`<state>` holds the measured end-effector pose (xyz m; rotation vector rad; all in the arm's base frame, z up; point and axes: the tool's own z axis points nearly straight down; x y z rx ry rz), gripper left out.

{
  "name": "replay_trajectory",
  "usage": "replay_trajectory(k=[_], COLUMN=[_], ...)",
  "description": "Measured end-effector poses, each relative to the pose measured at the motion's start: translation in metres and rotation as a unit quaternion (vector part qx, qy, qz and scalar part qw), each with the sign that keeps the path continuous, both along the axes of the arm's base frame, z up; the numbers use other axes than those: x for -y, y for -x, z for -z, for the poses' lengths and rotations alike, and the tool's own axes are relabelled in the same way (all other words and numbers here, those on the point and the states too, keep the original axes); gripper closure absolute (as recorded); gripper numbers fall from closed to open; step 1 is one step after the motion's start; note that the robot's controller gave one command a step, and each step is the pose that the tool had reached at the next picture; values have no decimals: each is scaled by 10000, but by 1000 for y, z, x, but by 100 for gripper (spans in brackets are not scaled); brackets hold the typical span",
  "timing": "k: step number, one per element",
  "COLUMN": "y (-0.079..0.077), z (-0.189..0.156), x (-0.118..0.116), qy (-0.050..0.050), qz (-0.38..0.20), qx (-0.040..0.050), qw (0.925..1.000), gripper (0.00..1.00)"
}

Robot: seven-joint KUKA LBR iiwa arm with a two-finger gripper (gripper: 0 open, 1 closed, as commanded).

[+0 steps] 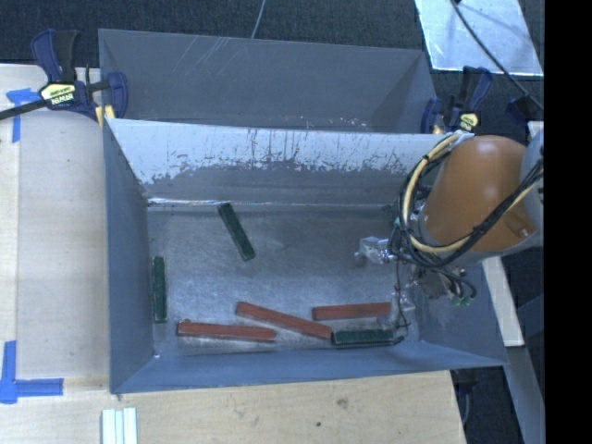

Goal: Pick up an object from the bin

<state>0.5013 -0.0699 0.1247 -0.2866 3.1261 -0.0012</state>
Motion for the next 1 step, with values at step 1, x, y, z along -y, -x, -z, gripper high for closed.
replay_trajectory(k=[1], y=[-8], z=[53], x=[9], qy=[1], qz=[-192], qx=[0], qw=[9998], gripper=[0])
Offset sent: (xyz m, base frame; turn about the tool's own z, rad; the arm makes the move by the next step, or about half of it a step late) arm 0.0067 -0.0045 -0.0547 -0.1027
